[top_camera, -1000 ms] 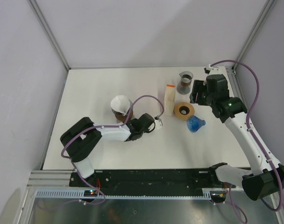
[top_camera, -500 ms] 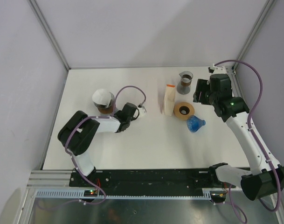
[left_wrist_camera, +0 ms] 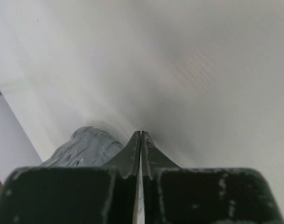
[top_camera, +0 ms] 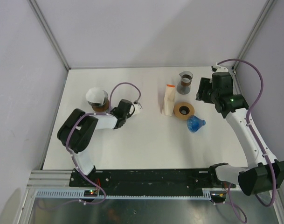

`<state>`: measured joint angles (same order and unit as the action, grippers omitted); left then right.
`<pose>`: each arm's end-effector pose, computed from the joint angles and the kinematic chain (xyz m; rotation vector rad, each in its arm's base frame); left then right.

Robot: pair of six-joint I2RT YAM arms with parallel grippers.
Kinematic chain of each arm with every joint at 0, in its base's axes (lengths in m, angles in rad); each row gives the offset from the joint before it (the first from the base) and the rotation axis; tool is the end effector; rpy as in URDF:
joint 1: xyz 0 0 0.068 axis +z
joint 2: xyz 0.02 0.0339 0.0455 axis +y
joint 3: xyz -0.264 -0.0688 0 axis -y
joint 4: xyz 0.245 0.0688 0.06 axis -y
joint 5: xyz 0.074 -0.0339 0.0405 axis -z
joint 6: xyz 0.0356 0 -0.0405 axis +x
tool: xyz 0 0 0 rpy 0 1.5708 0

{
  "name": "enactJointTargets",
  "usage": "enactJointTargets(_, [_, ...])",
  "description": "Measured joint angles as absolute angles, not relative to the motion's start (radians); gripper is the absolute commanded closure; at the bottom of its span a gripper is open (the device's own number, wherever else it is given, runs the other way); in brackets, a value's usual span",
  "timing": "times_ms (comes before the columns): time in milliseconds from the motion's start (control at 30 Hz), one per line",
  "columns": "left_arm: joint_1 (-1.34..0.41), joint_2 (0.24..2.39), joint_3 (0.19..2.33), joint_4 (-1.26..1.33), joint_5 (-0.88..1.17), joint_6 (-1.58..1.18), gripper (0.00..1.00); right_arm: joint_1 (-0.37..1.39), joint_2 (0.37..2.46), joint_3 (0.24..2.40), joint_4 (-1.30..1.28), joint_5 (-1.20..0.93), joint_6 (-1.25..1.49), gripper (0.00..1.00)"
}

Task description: Place the coffee filter in the dripper

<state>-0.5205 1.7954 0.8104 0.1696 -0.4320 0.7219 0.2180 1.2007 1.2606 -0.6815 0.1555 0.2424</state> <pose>0.2999 -0.1547 0.1225 1.2090 2.0430 0.6106 0.2494 0.0496 0.3706 0.1140 2.1822 0.0903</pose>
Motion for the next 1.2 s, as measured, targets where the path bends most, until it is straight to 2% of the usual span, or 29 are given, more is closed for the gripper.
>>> enactJointTargets(100, [-0.524,1.753,0.833,0.100,-0.364,0.677,0.67,0.202,1.216,1.260,-0.667,0.147,0.242,0.30])
enactJointTargets(167, [-0.528,1.709,0.850,0.057,-0.318,0.650,0.41,0.192,1.224,1.260,-0.653,0.141,0.243,0.23])
enactJointTargets(233, [-0.534,1.649,0.875,0.007,-0.255,0.611,0.24,0.183,1.236,1.261,-0.635,0.137,0.244,0.17])
enactJointTargets(367, [-0.541,1.533,0.935,-0.078,-0.133,0.524,0.04,0.163,1.294,1.282,-0.600,0.117,0.244,0.07])
enactJointTargets(500, [-0.541,1.456,0.972,-0.126,-0.035,0.444,0.01,0.151,1.410,1.372,-0.585,0.102,0.244,0.01])
enactJointTargets(833, [-0.541,1.436,0.990,-0.191,0.032,0.349,0.00,0.119,1.752,1.703,-0.568,0.086,0.249,0.03])
enactJointTargets(1067, [-0.541,1.452,0.990,-0.199,0.019,0.346,0.00,0.107,1.985,1.898,-0.572,0.098,0.261,0.35])
enactJointTargets(1200, [-0.541,1.461,0.990,-0.199,0.010,0.345,0.00,0.107,2.117,2.001,-0.591,0.104,0.272,0.42])
